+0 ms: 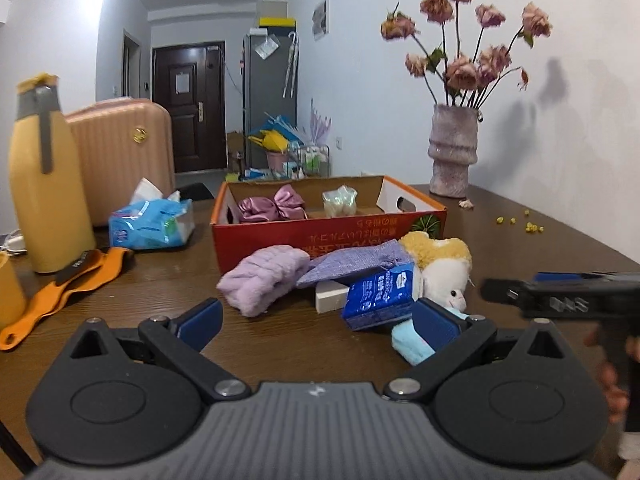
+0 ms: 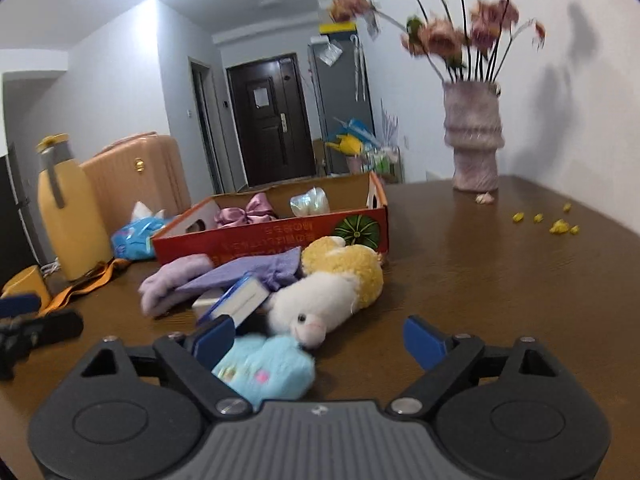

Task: Organize soft objects
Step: 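Reach both tools to the white-and-yellow plush toy and close on it, then lift the plush toy with both tools and carry it over the box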

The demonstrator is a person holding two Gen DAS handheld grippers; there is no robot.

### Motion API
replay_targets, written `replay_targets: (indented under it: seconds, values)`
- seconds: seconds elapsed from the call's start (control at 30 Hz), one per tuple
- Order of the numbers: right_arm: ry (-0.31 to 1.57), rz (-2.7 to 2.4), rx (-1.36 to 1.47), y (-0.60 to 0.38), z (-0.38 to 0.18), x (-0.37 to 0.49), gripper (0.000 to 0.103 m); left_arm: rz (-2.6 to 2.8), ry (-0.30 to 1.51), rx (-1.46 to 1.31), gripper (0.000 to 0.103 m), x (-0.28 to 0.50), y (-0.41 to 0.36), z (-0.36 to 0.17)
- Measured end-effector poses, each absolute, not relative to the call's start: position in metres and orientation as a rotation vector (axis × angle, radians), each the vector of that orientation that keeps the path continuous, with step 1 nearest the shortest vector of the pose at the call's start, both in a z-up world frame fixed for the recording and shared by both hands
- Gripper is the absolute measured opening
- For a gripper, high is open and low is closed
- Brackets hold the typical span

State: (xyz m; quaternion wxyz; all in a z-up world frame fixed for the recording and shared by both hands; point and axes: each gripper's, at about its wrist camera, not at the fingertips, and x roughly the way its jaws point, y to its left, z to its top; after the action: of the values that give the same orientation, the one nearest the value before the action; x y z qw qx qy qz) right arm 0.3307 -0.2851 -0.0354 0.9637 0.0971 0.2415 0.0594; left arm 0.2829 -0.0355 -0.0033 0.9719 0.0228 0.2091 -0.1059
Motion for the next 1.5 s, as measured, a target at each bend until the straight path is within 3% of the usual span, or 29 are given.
replay_targets:
  seconds: [0.23, 0.27, 0.33, 0.4, 0.67, 0.7, 0.87, 1.03, 1.1, 1.33, 1.5]
  values:
    - [0.612, 0.118, 0.404, -0.287, -0.063, 0.401, 0.077, -0.244, 0.455, 0.065, 0.103, 0.322, -0.056, -0.015]
    - [0.601, 0.137, 0.411, -0.286, -0.066, 0.401, 0.073, -0.247, 0.461, 0.068, 0.103, 0.326, -0.059, -0.016]
    - [0.586, 0.148, 0.454, -0.295, -0.067, 0.399, 0.054, -0.254, 0.471, 0.075, 0.103, 0.334, -0.066, -0.019]
    - [0.581, 0.130, 0.457, -0.312, -0.065, 0.395, 0.047, -0.270, 0.473, 0.086, 0.103, 0.339, -0.074, -0.018]
    - [0.539, 0.042, 0.333, -0.373, -0.047, 0.367, 0.047, -0.426, 0.463, 0.040, 0.100, 0.370, -0.111, -0.005]
    - [0.525, 0.074, 0.332, -0.374, -0.046, 0.367, 0.048, -0.445, 0.478, 0.010, 0.097, 0.379, -0.114, -0.003]
    - [0.498, 0.175, 0.240, -0.367, -0.044, 0.386, 0.061, -0.472, 0.651, -0.084, 0.058, 0.426, -0.137, -0.013]
    - [0.557, 0.257, 0.246, -0.374, -0.052, 0.417, 0.065, -0.474, 0.767, -0.135, 0.052, 0.445, -0.146, -0.035]
    - [0.588, 0.278, 0.270, -0.376, -0.059, 0.423, 0.063, -0.479, 0.789, -0.169, 0.051, 0.451, -0.146, -0.040]
    - [0.578, 0.303, 0.301, -0.379, -0.060, 0.405, 0.040, -0.506, 0.782, -0.225, 0.039, 0.456, -0.146, -0.045]
    - [0.556, 0.293, 0.261, -0.369, -0.044, 0.360, 0.037, -0.552, 0.756, -0.187, 0.039, 0.423, -0.146, -0.030]
